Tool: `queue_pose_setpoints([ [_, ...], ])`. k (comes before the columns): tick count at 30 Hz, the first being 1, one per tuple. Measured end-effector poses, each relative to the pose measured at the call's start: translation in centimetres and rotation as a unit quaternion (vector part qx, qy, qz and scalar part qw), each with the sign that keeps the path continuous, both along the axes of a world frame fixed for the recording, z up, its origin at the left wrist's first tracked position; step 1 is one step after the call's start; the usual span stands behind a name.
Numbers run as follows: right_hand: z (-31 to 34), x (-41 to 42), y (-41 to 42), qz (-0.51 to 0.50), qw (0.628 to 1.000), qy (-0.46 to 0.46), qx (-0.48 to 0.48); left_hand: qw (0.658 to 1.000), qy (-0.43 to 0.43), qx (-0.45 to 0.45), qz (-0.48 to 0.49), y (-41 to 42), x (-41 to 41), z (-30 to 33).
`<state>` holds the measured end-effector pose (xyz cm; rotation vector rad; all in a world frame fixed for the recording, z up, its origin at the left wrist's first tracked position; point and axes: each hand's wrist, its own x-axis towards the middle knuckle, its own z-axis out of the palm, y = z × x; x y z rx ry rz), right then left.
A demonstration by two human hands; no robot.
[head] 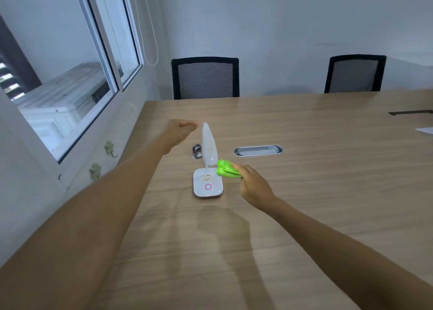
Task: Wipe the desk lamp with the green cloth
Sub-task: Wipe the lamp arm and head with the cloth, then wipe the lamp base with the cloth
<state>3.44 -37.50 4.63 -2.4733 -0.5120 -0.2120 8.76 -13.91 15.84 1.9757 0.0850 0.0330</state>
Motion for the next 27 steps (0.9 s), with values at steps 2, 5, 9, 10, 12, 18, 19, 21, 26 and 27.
queue_pose_setpoints([
  [2,-1.0,0.9,0.8,-0.011,0.999,0.034,0.001,0.993,0.0,0.113,0.017,1.1,-1.1,-2.6],
  [5,-2.0,2.2,2.1,-0.032,0.997,0.068,-0.001,0.958,0.043,0.283,0.011,3.1,-3.4,-8.3],
  [9,-2.8,4.0,3.7,-0.03,0.997,0.064,-0.021,0.906,0.176,0.386,-0.016,6.4,-6.9,-16.4],
  [10,-3.1,4.5,4.1,-0.023,0.997,0.066,-0.029,0.894,0.203,0.4,-0.014,6.9,-8.0,-18.0],
  [12,-3.7,5.4,4.8,-0.008,0.996,0.071,-0.049,0.879,0.229,0.417,-0.006,7.3,-9.9,-20.4],
  [18,-5.9,7.0,5.9,0.016,0.991,0.11,-0.081,0.863,0.251,0.438,0.006,6.9,-12.5,-22.8],
  [19,-6.2,6.9,5.8,0.021,0.989,0.114,-0.09,0.864,0.25,0.437,0.007,6.8,-12.6,-23.0],
  [21,-6.7,6.3,5.4,0.038,0.987,0.115,-0.106,0.866,0.247,0.435,0.016,6.7,-12.7,-23.3],
  [26,-6.7,3.5,4.0,0.106,0.987,0.064,-0.098,0.872,0.225,0.432,0.039,6.6,-12.9,-23.8],
  [27,-6.5,3.4,3.9,0.11,0.989,0.051,-0.084,0.874,0.217,0.432,0.042,6.6,-13.0,-23.8],
])
